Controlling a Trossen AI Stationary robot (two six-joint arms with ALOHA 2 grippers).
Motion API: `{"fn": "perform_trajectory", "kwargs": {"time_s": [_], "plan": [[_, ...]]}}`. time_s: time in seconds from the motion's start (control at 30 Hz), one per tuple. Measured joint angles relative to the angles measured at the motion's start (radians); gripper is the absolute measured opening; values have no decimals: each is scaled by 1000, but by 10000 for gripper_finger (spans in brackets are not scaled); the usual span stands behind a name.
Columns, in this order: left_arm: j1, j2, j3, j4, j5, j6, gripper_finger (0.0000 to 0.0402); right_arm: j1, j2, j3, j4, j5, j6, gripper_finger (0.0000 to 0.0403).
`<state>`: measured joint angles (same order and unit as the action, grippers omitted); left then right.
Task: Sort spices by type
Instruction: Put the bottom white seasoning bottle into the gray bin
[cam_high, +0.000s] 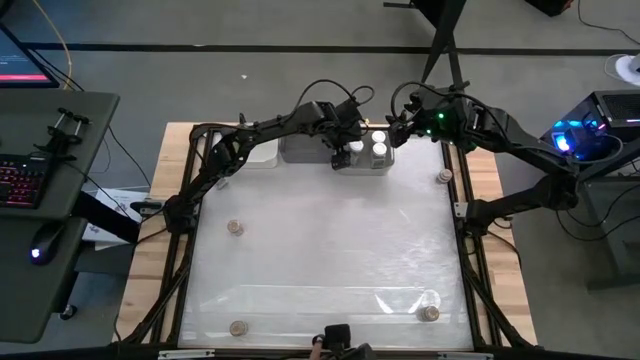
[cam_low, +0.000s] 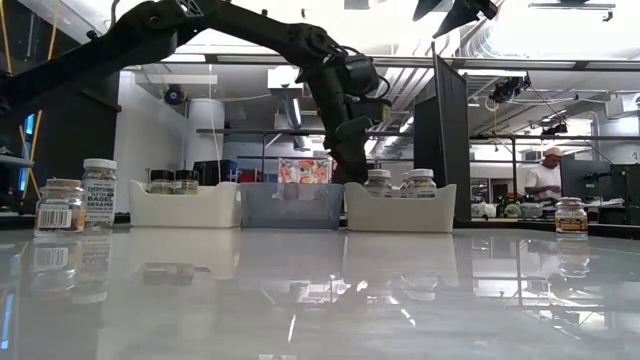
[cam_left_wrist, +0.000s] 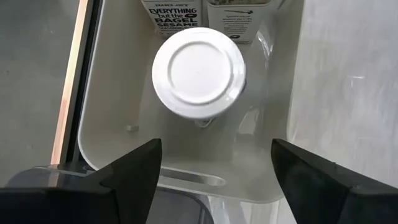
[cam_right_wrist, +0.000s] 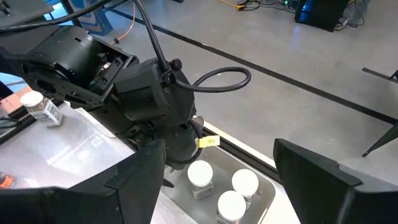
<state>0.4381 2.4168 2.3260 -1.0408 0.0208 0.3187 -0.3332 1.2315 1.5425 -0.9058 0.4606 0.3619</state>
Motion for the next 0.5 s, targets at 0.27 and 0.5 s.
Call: {"fn": "perform_trajectory", "kwargs": {"time_s": [0.27, 0.5], "plan": [[2, -2, 25, -7, 0, -5, 270, 0, 0, 0, 0, 0, -1, 293], [-1, -42, 26, -89, -23, 16, 107, 0, 0, -1, -11, 0, -4, 293]]}}
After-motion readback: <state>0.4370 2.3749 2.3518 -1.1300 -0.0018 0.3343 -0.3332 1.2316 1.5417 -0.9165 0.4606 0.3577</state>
